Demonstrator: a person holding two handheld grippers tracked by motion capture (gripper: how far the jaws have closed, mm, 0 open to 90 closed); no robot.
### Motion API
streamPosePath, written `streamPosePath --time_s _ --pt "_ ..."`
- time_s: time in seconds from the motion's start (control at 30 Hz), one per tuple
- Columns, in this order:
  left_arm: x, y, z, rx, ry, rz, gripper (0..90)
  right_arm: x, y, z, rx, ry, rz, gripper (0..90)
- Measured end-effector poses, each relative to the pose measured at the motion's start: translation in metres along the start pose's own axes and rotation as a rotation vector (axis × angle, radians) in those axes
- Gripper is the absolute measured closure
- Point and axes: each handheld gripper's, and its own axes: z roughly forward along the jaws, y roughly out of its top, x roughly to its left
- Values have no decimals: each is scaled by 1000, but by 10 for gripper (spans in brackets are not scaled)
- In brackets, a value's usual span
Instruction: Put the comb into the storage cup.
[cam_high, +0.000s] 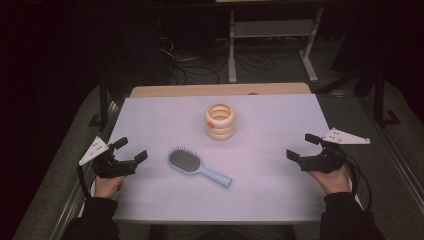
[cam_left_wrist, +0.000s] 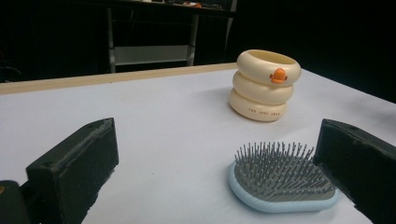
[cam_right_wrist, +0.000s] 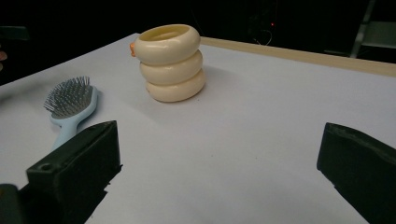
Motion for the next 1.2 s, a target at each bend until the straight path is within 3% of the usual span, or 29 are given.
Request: streamPosePath --time_s 0.3,0.5,1.0,1.2 --pt "-1 0 0 -1 3 8 0 2 2 -2 -14 5 -2 0" --pt "-1 0 0 3 4 10 0 10 10 -5 -34 29 -13 0" --pt "-2 0 -1 4 12 12 0 15 21 0 24 30 -53 0" --pt "-2 0 -2 3 12 9 0 20 34 1 68 40 -78 0"
